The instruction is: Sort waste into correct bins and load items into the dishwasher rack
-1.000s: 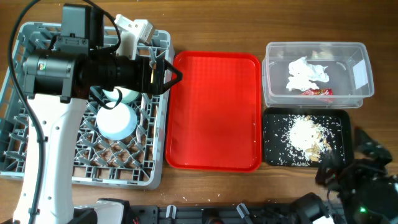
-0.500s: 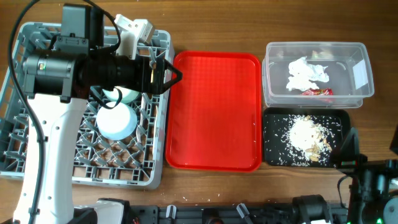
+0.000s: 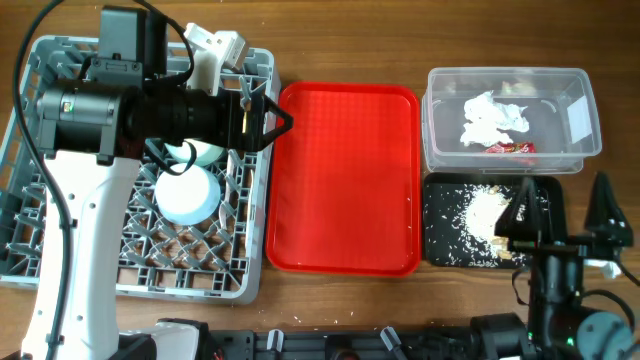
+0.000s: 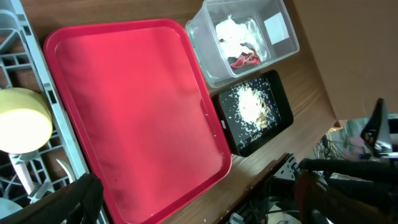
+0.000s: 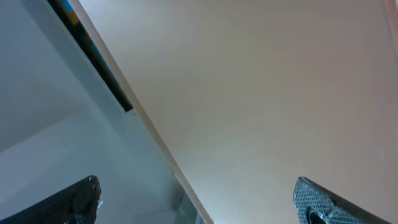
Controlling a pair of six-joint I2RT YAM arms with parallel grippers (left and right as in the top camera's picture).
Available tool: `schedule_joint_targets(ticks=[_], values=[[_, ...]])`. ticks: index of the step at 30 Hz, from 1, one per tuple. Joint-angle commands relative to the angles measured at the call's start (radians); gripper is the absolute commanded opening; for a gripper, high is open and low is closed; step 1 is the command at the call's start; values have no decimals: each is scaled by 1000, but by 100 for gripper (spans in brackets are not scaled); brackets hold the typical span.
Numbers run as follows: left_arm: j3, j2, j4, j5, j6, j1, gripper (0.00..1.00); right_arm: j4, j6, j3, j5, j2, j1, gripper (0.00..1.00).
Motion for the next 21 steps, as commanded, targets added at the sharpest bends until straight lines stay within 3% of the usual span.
schedule_joint_targets(ticks=[1, 4, 10, 12, 15, 18, 21], values=[[0, 5, 2, -3, -2, -5, 100, 15, 10, -71, -100, -15, -5, 100], [0, 5, 2, -2, -2, -5, 100, 34, 9, -143, -175, -23, -5, 100], [0, 5, 3, -2, -2, -5, 100, 246, -2, -318, -174, -116, -5, 100], [0, 5, 3, -3, -2, -5, 100, 283, -63, -343, -175, -115, -5, 100], [0, 5, 2, -2, -2, -9, 100, 286, -221, -370, -175, -115, -5, 100], [0, 5, 2, -3, -2, -8, 100, 288, -639, -403, -177, -115, -4, 100], [0, 5, 3, -3, -2, -8, 100, 282, -919, -423, -180, -115, 0, 100]])
